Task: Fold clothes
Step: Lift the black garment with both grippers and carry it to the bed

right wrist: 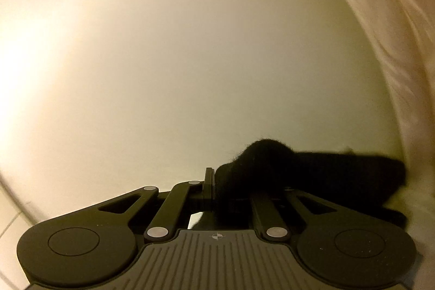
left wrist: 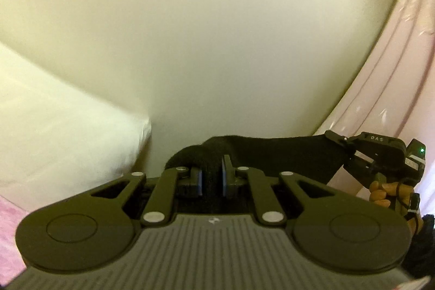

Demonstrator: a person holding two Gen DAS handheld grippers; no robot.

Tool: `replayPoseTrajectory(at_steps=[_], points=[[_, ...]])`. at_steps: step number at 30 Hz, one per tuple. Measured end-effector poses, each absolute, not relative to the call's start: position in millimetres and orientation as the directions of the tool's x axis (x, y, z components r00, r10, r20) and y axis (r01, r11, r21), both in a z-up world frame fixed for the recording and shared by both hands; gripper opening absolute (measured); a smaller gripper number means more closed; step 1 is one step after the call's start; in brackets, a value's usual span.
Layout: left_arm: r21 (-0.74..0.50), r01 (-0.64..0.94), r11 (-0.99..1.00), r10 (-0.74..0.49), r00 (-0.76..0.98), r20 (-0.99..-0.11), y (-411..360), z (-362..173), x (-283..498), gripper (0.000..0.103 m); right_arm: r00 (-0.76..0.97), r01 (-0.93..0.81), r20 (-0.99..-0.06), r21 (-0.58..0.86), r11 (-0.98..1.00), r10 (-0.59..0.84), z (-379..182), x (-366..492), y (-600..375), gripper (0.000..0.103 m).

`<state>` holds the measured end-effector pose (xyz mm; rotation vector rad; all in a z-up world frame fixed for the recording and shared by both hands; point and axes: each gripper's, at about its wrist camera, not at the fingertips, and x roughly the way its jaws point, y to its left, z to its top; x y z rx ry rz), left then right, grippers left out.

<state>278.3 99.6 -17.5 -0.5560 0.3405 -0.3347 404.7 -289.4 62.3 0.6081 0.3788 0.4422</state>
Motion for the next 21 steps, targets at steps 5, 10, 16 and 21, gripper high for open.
replayPoseTrajectory(at_steps=[5, 10, 16, 21], points=[[-0.556, 0.106, 0.824, -0.207, 0.971, -0.122, 95, 32, 156, 0.009, 0.727, -0.523, -0.086, 0.574, 0.63, 0.682, 121, 363, -266, 0.005], [-0.53, -0.076, 0.844, 0.067, 0.997, -0.036, 91, 81, 4, 0.009, 0.514, -0.711, 0.015, 0.566, 0.416, 0.858, 164, 317, -216, 0.005], [-0.465, -0.39, 0.794, 0.455, 0.89, 0.03, 78, 136, -186, 0.009, 0.154, -0.803, 0.064, 0.59, 0.087, 0.986, 193, 247, -117, 0.005], [-0.42, -0.646, 0.637, 0.727, 0.685, 0.049, 60, 174, -334, 0.009, -0.197, -0.759, 0.062, 0.622, -0.192, 0.978, 216, 144, 0, 0.005]])
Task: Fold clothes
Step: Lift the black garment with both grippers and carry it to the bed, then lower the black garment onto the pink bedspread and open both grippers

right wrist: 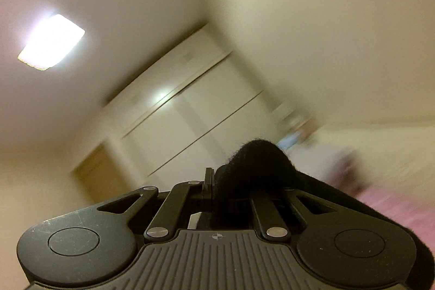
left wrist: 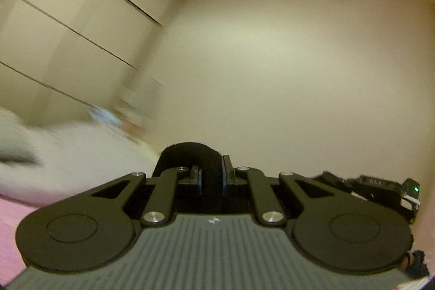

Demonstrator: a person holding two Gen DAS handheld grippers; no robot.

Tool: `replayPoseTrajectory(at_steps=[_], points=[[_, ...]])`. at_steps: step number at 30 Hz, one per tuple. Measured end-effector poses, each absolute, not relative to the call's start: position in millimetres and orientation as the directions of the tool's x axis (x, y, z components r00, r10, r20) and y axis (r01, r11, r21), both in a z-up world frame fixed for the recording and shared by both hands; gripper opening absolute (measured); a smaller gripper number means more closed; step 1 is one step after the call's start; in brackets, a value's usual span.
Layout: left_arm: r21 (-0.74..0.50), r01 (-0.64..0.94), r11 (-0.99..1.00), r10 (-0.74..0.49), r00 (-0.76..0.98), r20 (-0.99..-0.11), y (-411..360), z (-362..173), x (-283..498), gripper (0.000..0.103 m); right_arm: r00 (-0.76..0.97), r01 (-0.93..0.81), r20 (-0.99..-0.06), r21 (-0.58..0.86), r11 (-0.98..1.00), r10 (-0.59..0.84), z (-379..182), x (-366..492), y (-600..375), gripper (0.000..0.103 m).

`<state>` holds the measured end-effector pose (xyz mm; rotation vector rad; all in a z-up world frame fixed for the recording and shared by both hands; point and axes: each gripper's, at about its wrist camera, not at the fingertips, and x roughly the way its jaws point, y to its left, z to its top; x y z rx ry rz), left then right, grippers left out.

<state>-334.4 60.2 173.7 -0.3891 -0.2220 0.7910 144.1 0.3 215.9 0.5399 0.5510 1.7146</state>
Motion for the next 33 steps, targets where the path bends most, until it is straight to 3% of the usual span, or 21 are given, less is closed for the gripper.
replayPoseTrajectory(at_steps=[3, 5, 6, 9, 11, 12, 15, 18, 22, 27, 33], points=[[-0.416, -0.75, 0.515, 0.814, 0.579, -0.036, 68, 181, -419, 0.009, -0.385, -0.696, 0.042, 0.642, -0.32, 0.922, 226, 64, 74, 0.005], [-0.408, -0.807, 0.427, 0.857, 0.505, -0.102, 75, 185, -476, 0.012, -0.485, -0.673, -0.018, 0.646, -0.36, 0.874, 224, 3, 119, 0.005], [-0.401, -0.833, 0.382, 0.875, 0.465, -0.134, 79, 187, -505, 0.015, -0.52, -0.682, -0.103, 0.648, -0.34, 0.848, 214, -30, 142, 0.006], [-0.385, -0.91, 0.154, 0.859, 0.315, -0.403, 115, 138, -550, 0.017, -0.583, -0.733, -0.395, 0.633, -0.25, 0.71, 177, -132, 212, 0.028], [-0.311, -0.95, 0.019, 0.793, 0.204, -0.575, 129, 90, -567, 0.016, -0.581, -0.773, -0.542, 0.602, -0.202, 0.607, 147, -186, 242, 0.06], [-0.289, -0.957, -0.026, 0.766, 0.166, -0.621, 128, 67, -575, 0.013, -0.565, -0.794, -0.591, 0.58, -0.184, 0.576, 129, -203, 245, 0.061], [-0.383, -0.92, -0.086, 0.713, 0.212, -0.668, 102, 18, -588, 0.012, -0.53, -0.837, -0.707, 0.527, -0.151, 0.469, 77, -248, 244, 0.061], [-0.402, -0.901, -0.16, 0.679, 0.195, -0.708, 77, -3, -610, 0.012, -0.559, -0.828, -0.74, 0.52, -0.208, 0.374, 48, -271, 221, 0.061], [-0.367, -0.908, -0.204, 0.641, 0.16, -0.751, 42, -22, -589, 0.013, -0.524, -0.846, -0.764, 0.415, -0.334, 0.378, 59, -303, 164, 0.061], [-0.276, -0.94, -0.2, 0.624, 0.095, -0.776, 26, -19, -551, 0.013, -0.476, -0.848, -0.787, 0.292, -0.442, 0.394, 25, -345, 109, 0.061], [-0.18, -0.962, -0.206, 0.571, 0.031, -0.82, -7, -14, -496, 0.013, -0.449, -0.855, -0.816, 0.273, -0.441, 0.364, -20, -303, 61, 0.061]])
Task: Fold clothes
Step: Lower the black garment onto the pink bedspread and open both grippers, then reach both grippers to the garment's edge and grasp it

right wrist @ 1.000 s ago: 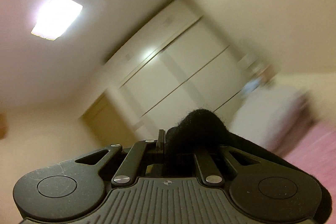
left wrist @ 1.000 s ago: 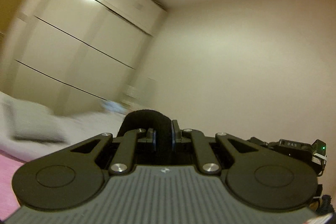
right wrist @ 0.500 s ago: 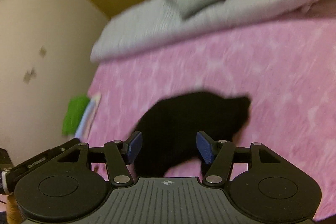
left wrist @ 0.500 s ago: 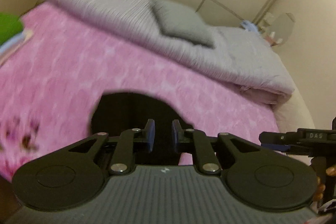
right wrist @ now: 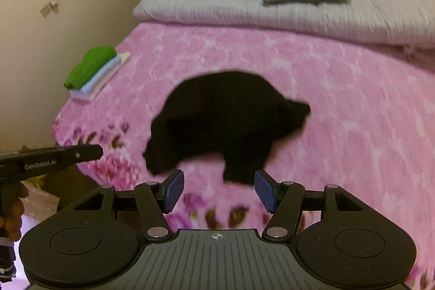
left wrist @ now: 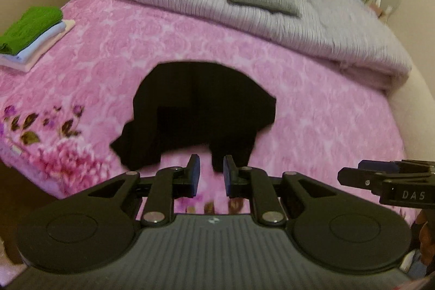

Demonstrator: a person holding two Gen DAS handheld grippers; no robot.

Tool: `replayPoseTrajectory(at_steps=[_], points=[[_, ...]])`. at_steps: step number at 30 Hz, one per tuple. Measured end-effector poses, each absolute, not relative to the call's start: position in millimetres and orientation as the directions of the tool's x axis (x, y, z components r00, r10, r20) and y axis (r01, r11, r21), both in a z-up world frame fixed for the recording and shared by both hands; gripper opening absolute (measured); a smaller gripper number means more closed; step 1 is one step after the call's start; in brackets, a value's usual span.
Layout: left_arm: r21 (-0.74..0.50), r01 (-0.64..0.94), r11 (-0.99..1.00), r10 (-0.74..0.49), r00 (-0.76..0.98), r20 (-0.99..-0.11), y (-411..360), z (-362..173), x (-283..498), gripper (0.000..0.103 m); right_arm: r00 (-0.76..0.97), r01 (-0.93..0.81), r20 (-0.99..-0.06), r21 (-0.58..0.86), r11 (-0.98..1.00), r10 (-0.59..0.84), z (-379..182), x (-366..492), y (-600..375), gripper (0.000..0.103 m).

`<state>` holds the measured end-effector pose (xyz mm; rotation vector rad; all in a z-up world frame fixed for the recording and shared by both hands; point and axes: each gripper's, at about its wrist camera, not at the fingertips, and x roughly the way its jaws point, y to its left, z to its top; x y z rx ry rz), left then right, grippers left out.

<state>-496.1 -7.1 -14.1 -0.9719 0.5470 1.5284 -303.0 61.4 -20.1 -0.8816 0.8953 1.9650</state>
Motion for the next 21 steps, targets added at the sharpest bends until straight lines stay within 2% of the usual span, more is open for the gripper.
replayPoseTrajectory(at_steps=[9, 21], points=[[-0.079, -0.969, -0.232, 0.574, -0.07, -0.816, -54, 4, -454, 0.016, -0.482, -0.831, -0.789, 0.272, -0.486, 0.382, 2, -266, 26, 0.061], [-0.04, -0.967, -0.253, 0.577, -0.118, -0.808, -75, 16, -441, 0.016, -0.525, -0.797, -0.762, 0.286, -0.531, 0.378, 4, -258, -3, 0.061]])
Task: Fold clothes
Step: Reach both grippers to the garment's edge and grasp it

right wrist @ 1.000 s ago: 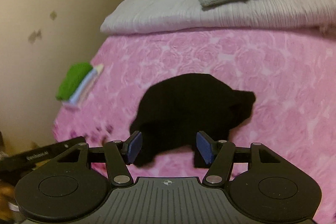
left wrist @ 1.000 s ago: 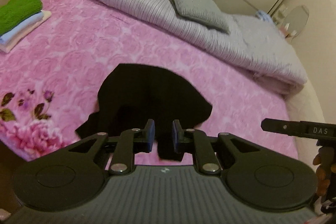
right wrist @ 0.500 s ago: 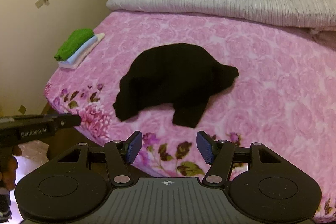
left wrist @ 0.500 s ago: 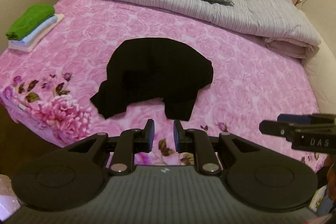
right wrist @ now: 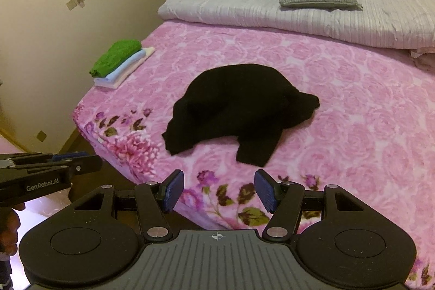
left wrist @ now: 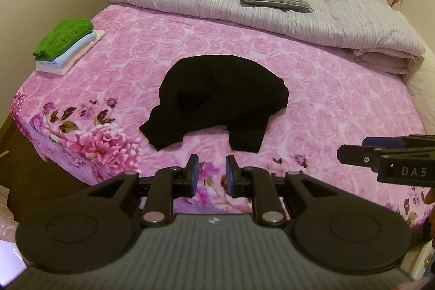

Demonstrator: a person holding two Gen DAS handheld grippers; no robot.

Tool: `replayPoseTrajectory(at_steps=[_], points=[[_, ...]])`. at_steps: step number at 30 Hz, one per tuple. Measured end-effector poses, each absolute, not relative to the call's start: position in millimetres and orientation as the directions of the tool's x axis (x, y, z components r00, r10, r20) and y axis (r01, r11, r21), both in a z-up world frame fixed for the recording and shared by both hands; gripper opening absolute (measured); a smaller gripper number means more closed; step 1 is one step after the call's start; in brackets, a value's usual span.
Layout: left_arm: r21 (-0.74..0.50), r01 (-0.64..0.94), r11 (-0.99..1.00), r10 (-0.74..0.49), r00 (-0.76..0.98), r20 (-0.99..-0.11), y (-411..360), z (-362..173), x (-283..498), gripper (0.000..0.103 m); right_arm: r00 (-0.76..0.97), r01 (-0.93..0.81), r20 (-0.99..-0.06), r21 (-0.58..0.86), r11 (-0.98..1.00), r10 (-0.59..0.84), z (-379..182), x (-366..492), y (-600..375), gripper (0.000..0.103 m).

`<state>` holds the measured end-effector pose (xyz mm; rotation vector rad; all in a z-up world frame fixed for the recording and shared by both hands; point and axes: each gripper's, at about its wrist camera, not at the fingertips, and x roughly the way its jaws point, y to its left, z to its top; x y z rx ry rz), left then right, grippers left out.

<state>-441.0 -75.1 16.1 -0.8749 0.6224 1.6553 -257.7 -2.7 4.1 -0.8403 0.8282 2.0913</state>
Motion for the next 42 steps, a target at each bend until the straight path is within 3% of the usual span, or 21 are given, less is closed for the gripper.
replayPoseTrajectory(at_steps=[16, 27, 35, 42], points=[[-0.052, -0.985, -0.165, 0.555, -0.049, -0.83, -7, -7, -478, 0.019, -0.48, -0.842, -0.772, 0.272, -0.466, 0.416, -2, -272, 42, 0.061], [-0.091, -0.995, -0.041, 0.504, 0.058, -0.862, 87, -38, -587, 0.024, -0.408, -0.902, -0.813, 0.289, -0.32, 0.415, -26, -341, 123, 0.061], [-0.198, -0.979, 0.042, 0.379, 0.199, -0.904, 121, -93, -662, 0.03, -0.33, -0.944, -0.888, 0.308, -0.118, 0.32, -75, -369, 145, 0.061], [-0.301, -0.951, -0.071, 0.332, 0.262, -0.906, 126, -163, -678, 0.031, -0.331, -0.942, -0.914, 0.336, -0.017, 0.236, -131, -345, 142, 0.061]])
